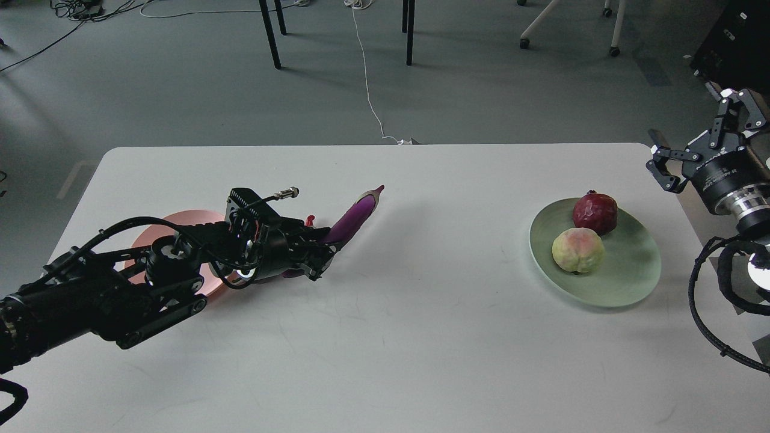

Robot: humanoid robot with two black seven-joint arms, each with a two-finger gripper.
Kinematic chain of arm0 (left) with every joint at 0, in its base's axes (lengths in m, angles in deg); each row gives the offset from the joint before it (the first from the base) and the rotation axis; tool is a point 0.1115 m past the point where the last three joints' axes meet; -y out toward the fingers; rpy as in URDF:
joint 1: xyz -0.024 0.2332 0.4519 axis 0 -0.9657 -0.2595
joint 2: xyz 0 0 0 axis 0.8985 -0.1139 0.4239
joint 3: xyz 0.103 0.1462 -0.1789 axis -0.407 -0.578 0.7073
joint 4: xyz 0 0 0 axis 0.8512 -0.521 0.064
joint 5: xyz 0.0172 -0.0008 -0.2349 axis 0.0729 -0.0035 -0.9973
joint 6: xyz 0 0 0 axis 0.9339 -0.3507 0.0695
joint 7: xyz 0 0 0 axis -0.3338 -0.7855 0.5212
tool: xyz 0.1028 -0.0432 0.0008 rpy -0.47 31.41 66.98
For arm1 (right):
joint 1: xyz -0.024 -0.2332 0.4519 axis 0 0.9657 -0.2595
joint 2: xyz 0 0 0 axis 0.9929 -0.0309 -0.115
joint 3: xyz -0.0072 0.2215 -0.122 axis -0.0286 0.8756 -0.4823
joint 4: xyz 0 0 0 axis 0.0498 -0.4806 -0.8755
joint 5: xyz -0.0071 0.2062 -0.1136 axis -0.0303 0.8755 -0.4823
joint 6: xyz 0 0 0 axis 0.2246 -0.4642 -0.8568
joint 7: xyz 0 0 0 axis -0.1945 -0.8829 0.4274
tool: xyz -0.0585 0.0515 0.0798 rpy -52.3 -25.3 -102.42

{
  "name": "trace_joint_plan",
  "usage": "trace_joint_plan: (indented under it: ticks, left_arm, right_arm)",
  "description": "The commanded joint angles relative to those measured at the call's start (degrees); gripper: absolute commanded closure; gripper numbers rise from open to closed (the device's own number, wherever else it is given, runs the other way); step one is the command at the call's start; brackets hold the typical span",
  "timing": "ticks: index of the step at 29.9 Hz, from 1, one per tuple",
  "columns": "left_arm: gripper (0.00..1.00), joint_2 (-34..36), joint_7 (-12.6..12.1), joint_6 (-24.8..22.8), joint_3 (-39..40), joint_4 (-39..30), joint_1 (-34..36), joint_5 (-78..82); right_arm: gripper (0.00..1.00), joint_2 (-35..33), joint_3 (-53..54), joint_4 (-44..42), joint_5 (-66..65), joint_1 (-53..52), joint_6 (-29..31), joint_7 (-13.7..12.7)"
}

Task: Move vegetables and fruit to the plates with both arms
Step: 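Lift the eggplant with the left hand and lay it on the pink plate, then move the left hand to the red chili pepper and grasp it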

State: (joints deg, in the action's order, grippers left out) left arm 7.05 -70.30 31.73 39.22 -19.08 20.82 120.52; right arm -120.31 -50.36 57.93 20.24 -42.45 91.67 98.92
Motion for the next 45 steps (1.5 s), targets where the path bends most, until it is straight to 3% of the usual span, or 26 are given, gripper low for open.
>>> trace_joint_plan:
  ticks: [1, 3, 8, 10, 22, 24, 27, 28, 38, 45]
  left_arm:
    - [0.82, 7.3, 0.1, 0.0, 1.8, -7.4, 0.9, -3.8]
    - [0.81, 12.5, 0.5, 0.0, 2.4, -10.3, 0.9, -5.3]
    - [0.81, 24.5, 5.9, 0.2, 1.7, -11.2, -1.0, -6.2]
    - [0.80, 26.5, 6.1, 0.3, 1.7, -10.8, -3.3, -7.4]
    - [0.75, 27.4, 6.9, 5.3, 1.5, -0.7, -11.3, -8.1]
    - [0.66, 27.3, 7.4, 5.4, 1.4, 0.0, -11.4, -8.1]
    - [0.32, 26.3, 7.5, 5.4, 1.3, 0.1, -11.3, -8.3]
    - [0.29, 25.5, 7.5, 5.5, 1.4, 0.1, -11.3, -8.3]
    - [0.15, 24.5, 7.4, 5.6, 3.5, 0.3, -10.3, -10.9]
    - [0.15, 20.0, 7.4, 5.4, 3.2, 0.3, -1.8, -11.8]
  right_arm:
    - [0.01, -0.1, 0.0, -0.1, -0.1, -0.2, -0.1, 0.0]
    - [0.01, -0.1, 0.0, 0.0, -0.1, -0.3, -0.3, 0.0]
    - [0.01, 0.1, -0.1, -0.1, -0.1, -0.3, -0.5, 0.0]
    - [0.01, 0.3, -0.1, -0.2, -0.1, -0.4, -0.6, 0.0]
    - [0.01, 0.4, -0.7, 0.1, -0.2, -2.0, -2.4, 0.0]
    - [0.01, 0.2, -0.7, 0.1, -0.2, -2.0, -2.4, 0.0]
    - [0.01, 0.3, -0.7, 0.1, -0.2, -2.0, -2.4, 0.0]
    - [0.01, 0.4, -0.8, 0.1, -0.2, -2.0, -2.4, 0.0]
    - [0.01, -0.1, -0.8, 0.4, -0.2, -1.9, -2.5, 0.0]
    - [0.01, 0.4, -0.8, 0.6, -0.2, -2.1, -2.6, 0.0]
